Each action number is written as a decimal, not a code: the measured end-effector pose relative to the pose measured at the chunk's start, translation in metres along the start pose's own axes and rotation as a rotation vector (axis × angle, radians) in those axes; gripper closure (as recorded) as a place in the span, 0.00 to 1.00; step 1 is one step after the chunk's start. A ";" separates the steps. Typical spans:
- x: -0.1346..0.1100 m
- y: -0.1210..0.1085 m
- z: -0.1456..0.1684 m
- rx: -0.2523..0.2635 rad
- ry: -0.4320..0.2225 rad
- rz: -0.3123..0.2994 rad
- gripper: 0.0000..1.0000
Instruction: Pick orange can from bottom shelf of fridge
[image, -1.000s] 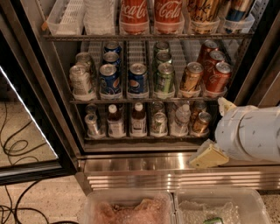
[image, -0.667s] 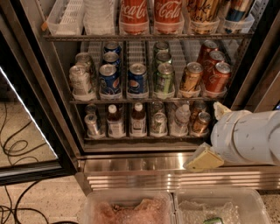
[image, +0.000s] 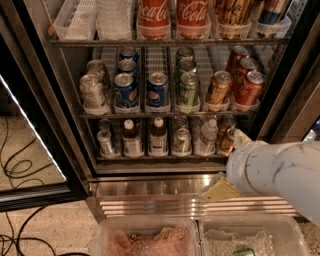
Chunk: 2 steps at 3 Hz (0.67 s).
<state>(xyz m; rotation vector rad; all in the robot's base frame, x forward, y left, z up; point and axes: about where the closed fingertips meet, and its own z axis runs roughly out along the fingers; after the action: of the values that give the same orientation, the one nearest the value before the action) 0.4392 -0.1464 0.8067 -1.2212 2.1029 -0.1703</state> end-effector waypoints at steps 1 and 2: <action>0.002 0.006 0.015 -0.005 0.006 0.009 0.00; 0.015 0.003 0.036 -0.005 0.031 0.003 0.00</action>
Offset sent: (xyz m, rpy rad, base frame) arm 0.0339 -0.0159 -0.0638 -0.0647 0.0345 -0.0186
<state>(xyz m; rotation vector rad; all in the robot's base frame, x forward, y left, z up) 0.4545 -0.1494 0.7712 -1.2257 2.1328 -0.1834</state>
